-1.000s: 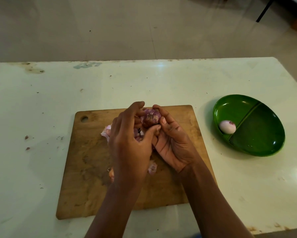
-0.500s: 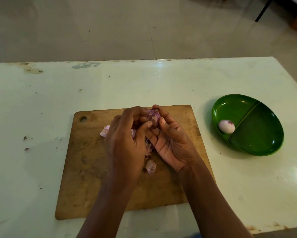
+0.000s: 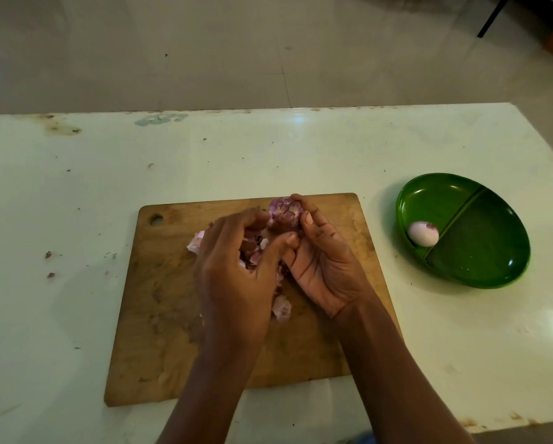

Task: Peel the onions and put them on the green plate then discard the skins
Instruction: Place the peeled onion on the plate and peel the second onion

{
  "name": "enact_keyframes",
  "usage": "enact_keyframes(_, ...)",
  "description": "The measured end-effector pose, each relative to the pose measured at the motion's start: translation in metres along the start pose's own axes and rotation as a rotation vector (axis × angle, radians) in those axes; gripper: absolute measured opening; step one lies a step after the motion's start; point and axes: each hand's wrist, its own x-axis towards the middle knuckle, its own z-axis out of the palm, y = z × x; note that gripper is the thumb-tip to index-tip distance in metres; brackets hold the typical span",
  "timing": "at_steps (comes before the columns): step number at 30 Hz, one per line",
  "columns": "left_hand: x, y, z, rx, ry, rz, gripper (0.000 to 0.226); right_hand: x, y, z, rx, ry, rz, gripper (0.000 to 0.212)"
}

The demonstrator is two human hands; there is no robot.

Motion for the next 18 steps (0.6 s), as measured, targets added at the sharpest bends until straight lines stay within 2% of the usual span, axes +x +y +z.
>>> enact_keyframes(9,0.012,0.007,-0.003,-0.058,-0.008,-0.161,0.034,-0.001,0.000,0.003,-0.066,-0.013,-0.021,0.060)
enact_keyframes(18,0.009,0.006,-0.003,-0.095,-0.076,-0.114,0.031,0.000,0.001,0.002,-0.064,-0.031,0.000,0.057)
